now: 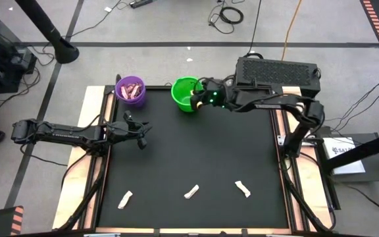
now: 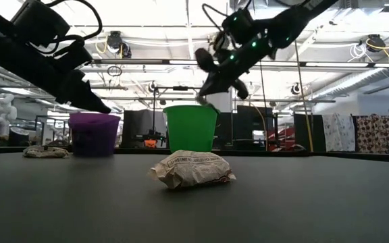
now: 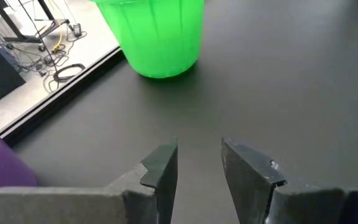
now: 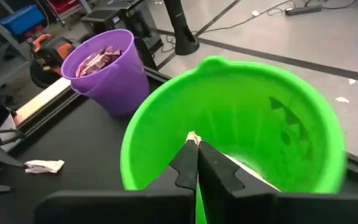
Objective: Sort candy by brand, put in halloween buckets
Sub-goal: Put the white chocolate bar into the green bucket
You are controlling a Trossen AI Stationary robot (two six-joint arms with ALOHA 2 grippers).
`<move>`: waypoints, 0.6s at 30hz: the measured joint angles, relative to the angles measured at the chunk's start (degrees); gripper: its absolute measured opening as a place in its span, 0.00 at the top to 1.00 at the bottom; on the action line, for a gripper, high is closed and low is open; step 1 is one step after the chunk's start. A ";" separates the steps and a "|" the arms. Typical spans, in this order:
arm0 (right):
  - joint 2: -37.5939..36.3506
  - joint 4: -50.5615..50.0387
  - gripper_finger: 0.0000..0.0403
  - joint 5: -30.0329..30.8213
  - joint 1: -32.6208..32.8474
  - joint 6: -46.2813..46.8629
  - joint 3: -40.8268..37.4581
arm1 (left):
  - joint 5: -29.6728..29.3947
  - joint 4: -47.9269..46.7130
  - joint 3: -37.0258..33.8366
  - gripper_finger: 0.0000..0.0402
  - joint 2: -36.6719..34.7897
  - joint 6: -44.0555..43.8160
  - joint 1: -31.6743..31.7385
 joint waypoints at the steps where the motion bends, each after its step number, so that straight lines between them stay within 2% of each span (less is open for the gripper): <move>1: 0.94 1.15 0.99 -0.11 0.00 0.00 0.00 | 0.00 0.05 0.00 0.67 0.00 0.05 0.00; 11: 0.13 1.98 0.88 0.00 -1.74 -5.34 0.26 | -0.02 0.26 0.00 0.67 0.00 1.40 0.00; 13: -0.36 -0.12 0.85 -0.14 -1.94 -7.25 1.18 | -0.02 0.24 0.00 0.67 0.00 1.35 0.00; 18: -0.42 -10.28 0.76 -5.92 -1.43 -9.04 7.76 | 0.00 -0.11 0.00 0.67 0.00 1.33 0.00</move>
